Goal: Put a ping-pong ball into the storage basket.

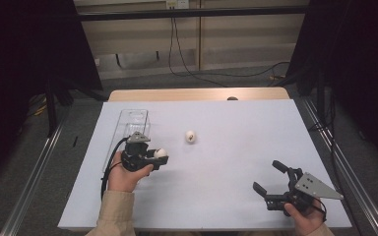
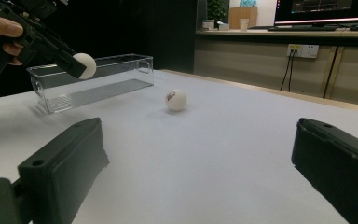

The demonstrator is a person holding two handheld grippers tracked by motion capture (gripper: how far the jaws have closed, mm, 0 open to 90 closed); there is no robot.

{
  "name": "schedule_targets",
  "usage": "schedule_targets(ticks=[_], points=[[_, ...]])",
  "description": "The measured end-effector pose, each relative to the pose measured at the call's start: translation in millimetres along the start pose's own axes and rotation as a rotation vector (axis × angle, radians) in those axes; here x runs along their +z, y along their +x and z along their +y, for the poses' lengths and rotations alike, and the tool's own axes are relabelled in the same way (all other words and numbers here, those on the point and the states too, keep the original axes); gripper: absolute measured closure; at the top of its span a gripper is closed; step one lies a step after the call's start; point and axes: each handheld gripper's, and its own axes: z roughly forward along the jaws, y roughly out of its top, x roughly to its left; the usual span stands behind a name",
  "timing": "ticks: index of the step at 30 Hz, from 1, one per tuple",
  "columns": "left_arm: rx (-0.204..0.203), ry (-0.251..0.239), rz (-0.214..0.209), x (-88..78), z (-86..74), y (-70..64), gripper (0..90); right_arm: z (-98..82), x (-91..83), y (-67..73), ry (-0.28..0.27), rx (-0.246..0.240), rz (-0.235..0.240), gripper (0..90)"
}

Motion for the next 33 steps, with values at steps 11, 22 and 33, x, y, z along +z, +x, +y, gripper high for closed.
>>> schedule_targets(ticks=[11, 22, 33], points=[[-0.023, 0.002, 0.009, -2.9, 0.1, 4.9, 51.0, -0.1, 0.4, -0.1, 0.002, -0.002, 0.001, 2.1], [-0.020, 0.012, 0.028, -8.9, 3.3, 8.3, 51.0, -0.1, 0.4, -0.1, 0.002, -0.001, 0.001, 2.1], [-0.033, 0.015, 0.035, -11.5, 6.6, 10.7, 51.0, -0.2, 0.8, 0.1, 0.003, -0.001, 0.003, 2.2]])
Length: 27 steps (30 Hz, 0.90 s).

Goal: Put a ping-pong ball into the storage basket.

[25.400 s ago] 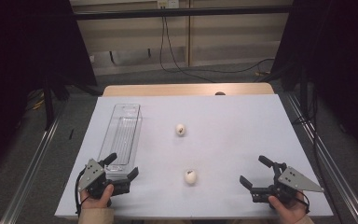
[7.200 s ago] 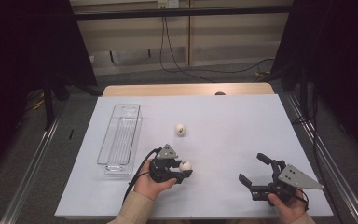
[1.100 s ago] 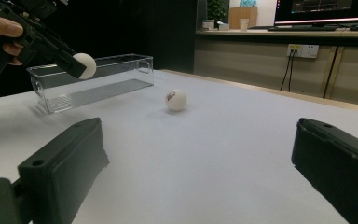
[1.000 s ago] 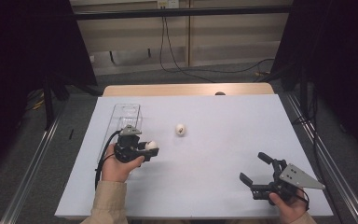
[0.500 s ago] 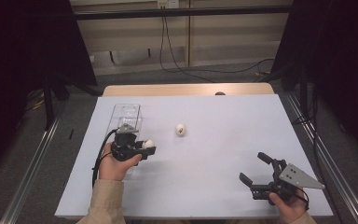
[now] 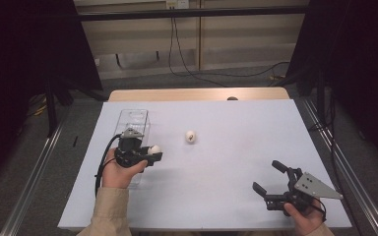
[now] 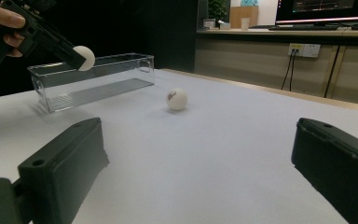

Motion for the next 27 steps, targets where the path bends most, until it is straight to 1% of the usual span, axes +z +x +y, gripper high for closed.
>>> schedule_targets(ticks=[2, 5, 9, 12, 15, 17, 19, 23, 26, 27], points=[[-0.009, -0.002, 0.000, -0.8, 0.6, 0.4, 51.0, 0.0, 0.1, 0.2, 0.000, -0.001, 0.003, 2.2], [-0.002, -0.005, 0.006, -2.4, 1.2, 1.8, 51.0, -0.1, 0.2, 0.2, 0.001, -0.001, 0.003, 2.2], [-0.014, -0.002, 0.007, -3.2, 1.4, 4.3, 51.0, -0.2, 0.3, 0.3, 0.002, -0.002, 0.004, 2.3], [-0.022, -0.011, 0.011, -4.3, 1.4, 5.8, 51.0, 0.1, -0.1, 0.3, 0.000, 0.001, 0.004, 2.3], [-0.024, -0.011, 0.014, -6.6, 1.8, 7.4, 51.0, 0.1, -0.1, 0.2, -0.001, 0.001, 0.003, 2.3], [-0.021, -0.006, 0.020, -7.9, 2.2, 8.6, 51.0, 0.0, 0.1, 0.4, 0.002, -0.001, 0.004, 2.3], [-0.034, -0.015, 0.029, -8.7, 2.4, 9.2, 51.0, 0.0, 0.1, 0.6, 0.000, -0.003, 0.005, 2.3], [-0.040, -0.016, 0.040, -10.1, 2.9, 11.4, 51.0, 0.2, 0.0, 0.6, 0.000, -0.001, 0.005, 2.3], [-0.035, -0.008, 0.042, -12.5, 3.9, 13.6, 51.0, 0.2, 0.1, 0.6, 0.000, -0.003, 0.005, 2.3], [-0.035, -0.015, 0.048, -12.8, 4.0, 14.0, 51.0, 0.1, 0.1, 0.6, 0.000, -0.003, 0.004, 2.3]])
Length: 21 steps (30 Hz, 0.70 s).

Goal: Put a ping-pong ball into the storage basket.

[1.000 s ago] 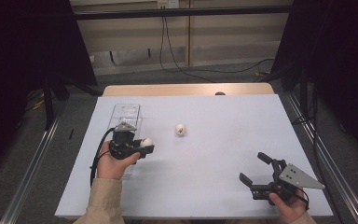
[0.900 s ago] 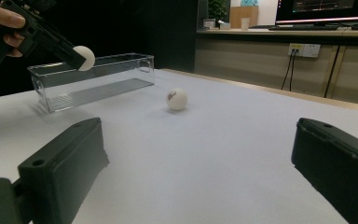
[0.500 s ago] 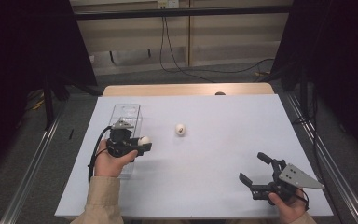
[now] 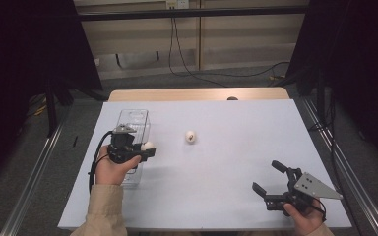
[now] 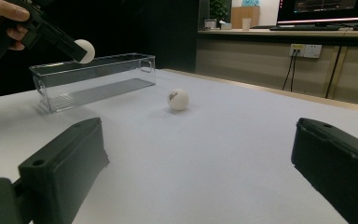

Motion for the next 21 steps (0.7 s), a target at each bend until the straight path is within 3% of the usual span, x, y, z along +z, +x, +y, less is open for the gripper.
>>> schedule_targets(ticks=[21], points=[[-0.018, -0.004, 0.042, -6.7, 0.3, 11.3, 51.1, 0.1, -0.1, 0.1, 0.000, 0.000, 0.001, 2.3]])
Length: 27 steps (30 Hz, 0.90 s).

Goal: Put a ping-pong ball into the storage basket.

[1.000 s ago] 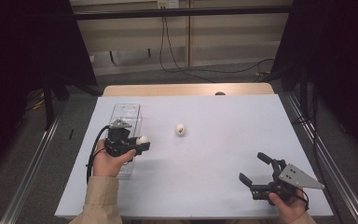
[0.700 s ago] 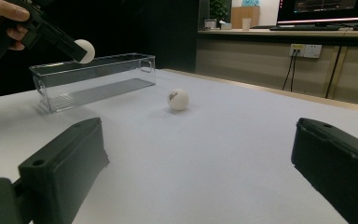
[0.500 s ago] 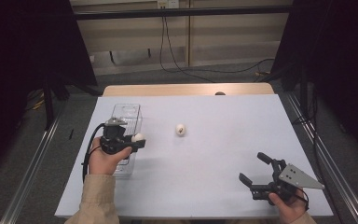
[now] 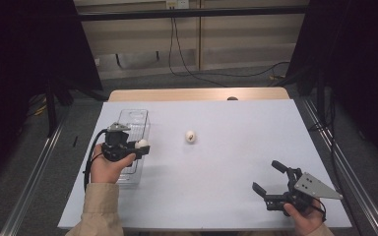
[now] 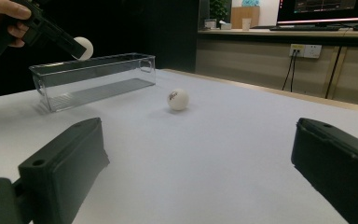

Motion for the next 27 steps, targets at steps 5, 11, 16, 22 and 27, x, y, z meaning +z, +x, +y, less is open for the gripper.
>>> schedule_targets(ticks=[5, 11, 16, 22, 27], points=[[0.000, 0.007, 0.005, -0.6, 0.5, 2.7, 51.1, 0.0, 0.0, 0.0, 0.000, 0.000, -0.001, 2.3], [-0.012, 0.003, 0.027, -0.3, 0.1, 5.4, 51.0, 0.1, -0.2, 0.0, -0.001, 0.000, 0.001, 2.3], [-0.007, 0.011, 0.037, -0.7, 0.6, 8.6, 51.0, 0.2, -0.1, 0.1, -0.002, 0.000, 0.001, 2.3], [-0.015, 0.007, 0.055, 0.3, 0.9, 11.9, 51.1, 0.1, 0.1, 0.3, -0.002, 0.000, 0.002, 2.3], [-0.017, 0.002, 0.073, 1.1, 1.1, 14.3, 51.1, 0.2, 0.0, 0.2, -0.002, 0.000, 0.002, 2.3]])
